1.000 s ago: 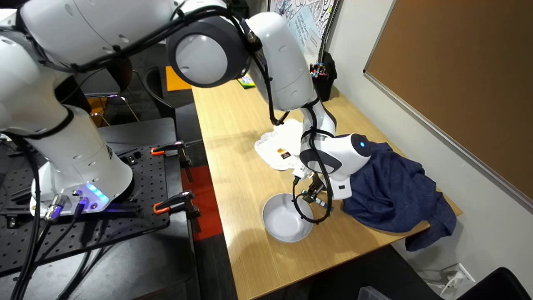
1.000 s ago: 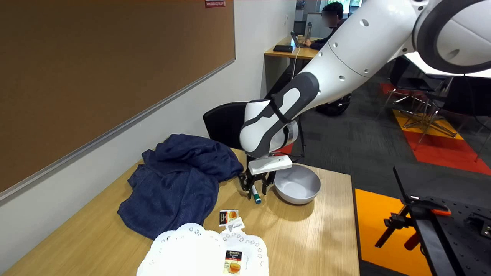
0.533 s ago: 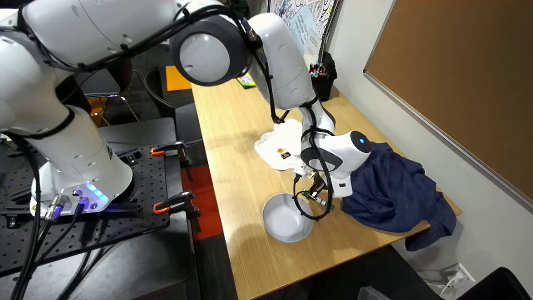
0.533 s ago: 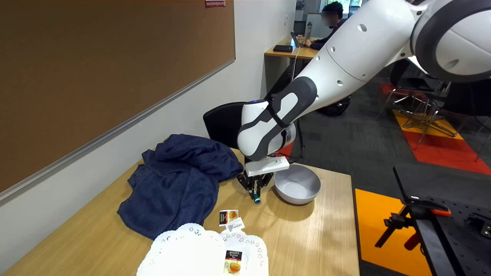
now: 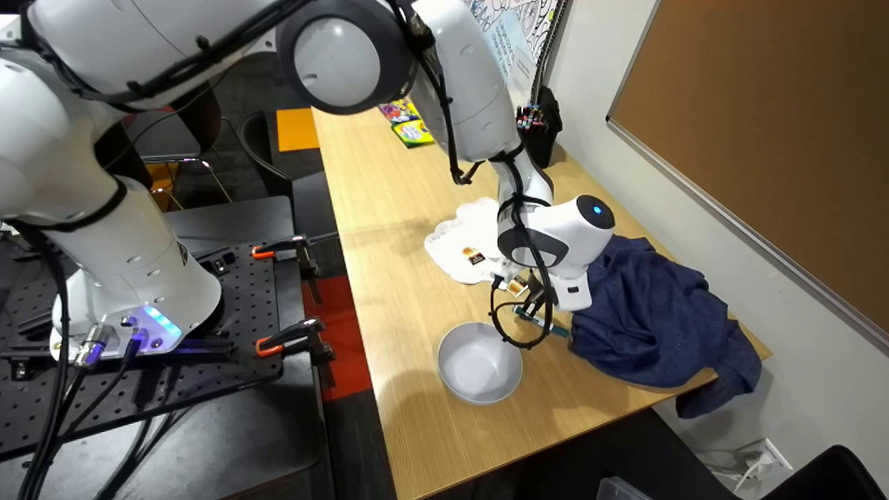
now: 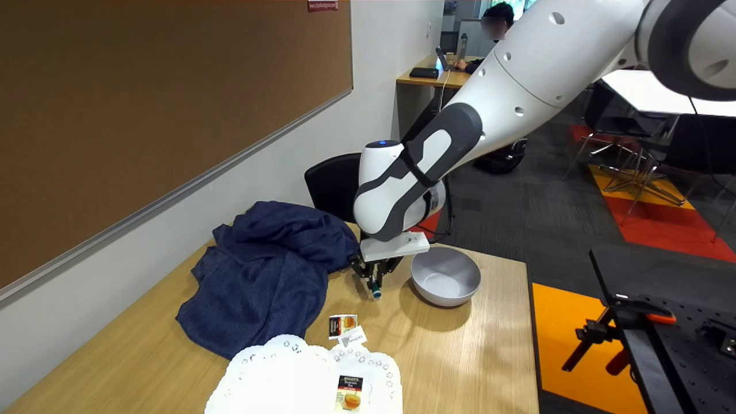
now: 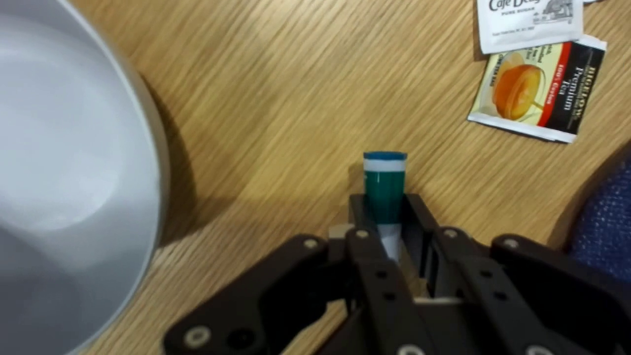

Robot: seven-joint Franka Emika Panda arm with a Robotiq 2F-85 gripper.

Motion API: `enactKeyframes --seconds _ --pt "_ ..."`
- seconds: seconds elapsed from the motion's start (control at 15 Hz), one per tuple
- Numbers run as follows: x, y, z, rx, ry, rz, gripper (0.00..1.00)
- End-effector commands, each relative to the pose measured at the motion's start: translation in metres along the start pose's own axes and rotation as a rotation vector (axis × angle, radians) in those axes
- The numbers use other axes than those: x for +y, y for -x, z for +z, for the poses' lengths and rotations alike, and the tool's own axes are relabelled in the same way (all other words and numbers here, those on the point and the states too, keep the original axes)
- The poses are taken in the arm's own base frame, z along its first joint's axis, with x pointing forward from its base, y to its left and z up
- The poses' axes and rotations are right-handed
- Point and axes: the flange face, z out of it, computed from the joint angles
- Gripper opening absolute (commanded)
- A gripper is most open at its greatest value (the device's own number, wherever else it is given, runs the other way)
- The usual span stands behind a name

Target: Pick up the marker and put it in the bowl

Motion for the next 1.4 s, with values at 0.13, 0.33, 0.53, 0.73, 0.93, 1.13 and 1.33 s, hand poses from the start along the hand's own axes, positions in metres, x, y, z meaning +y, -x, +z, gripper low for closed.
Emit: enactKeyframes --seconds 0.13,0.33,0.53,0.73,0.93,1.13,1.33 --pt "0.021 0.038 -0.066 0.033 -0.010 0.116 0.05" --pt "0.039 0.051 -0.092 0.037 -0.015 0.185 0.05" --pt "0.058 0.062 -0.112 0.038 -0.017 0.258 0.05" --pt "0.080 0.071 -0.124 0.002 -0.006 0.334 0.05" --pt "0.103 0.075 -0.127 -0.016 0.002 0.407 0.05" --pt "0.121 0.074 -0.121 -0.014 0.014 0.471 0.05" --pt "0.133 0.067 -0.112 -0.004 0.030 0.507 0.05"
